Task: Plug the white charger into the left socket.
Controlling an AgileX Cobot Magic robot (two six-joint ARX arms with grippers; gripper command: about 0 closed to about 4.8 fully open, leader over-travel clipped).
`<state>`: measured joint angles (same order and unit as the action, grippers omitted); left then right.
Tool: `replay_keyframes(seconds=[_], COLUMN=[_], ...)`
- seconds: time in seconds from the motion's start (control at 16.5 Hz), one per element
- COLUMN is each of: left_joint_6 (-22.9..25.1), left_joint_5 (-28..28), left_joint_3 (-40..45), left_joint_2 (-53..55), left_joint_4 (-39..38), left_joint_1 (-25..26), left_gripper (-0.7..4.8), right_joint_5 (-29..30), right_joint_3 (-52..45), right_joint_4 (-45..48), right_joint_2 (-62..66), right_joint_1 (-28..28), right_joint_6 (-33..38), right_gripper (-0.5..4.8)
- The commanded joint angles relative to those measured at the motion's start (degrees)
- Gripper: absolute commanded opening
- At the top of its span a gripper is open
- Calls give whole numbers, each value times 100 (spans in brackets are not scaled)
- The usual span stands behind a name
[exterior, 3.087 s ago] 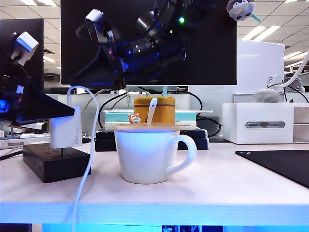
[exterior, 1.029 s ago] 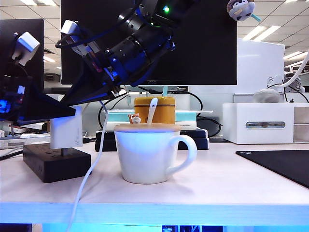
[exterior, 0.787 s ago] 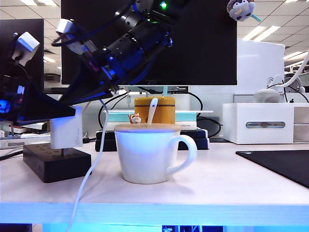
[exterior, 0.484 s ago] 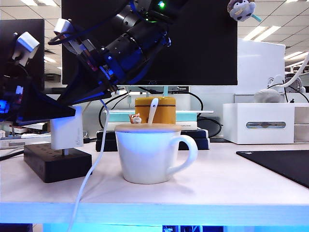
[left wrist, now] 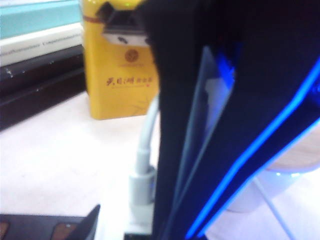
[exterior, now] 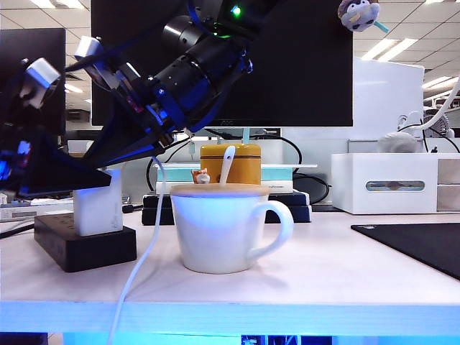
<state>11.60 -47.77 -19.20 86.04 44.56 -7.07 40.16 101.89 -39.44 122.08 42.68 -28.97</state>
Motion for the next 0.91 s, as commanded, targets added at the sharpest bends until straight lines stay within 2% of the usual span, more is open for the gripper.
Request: replay_keyframes(seconds=[0.06,0.36,0.73,0.79,0.85,0.91], left_joint_6=[-149,-678,-669,-673,-769,-839], left_joint_5=[15,151,190,157,186,256], left_joint_3=[105,92,94,94,94,94], left_joint_2=[83,81,81,81,81,79], left_joint_4=[-791,-310,-240,-210,-175,-153], left_joint_1=[-24,-22,-24,-22,-22,-22], left_gripper=[179,178,182,247,449,479], right_joint_5=[-579,-573,-570,-570,-570,-573], right_joint_3=[-175,-168,-168,-168,-166,-166], right_joint_4=[-844,-619,-568,-562,-546,-538], right_joint_2=[227,203,188,188,188,184], right_joint_1=[61,61,61,61,61,61], right_joint_6=[-105,-107,-107,-107,-109,-107], right_gripper=[-5,-5,-5,-5,-5,-5])
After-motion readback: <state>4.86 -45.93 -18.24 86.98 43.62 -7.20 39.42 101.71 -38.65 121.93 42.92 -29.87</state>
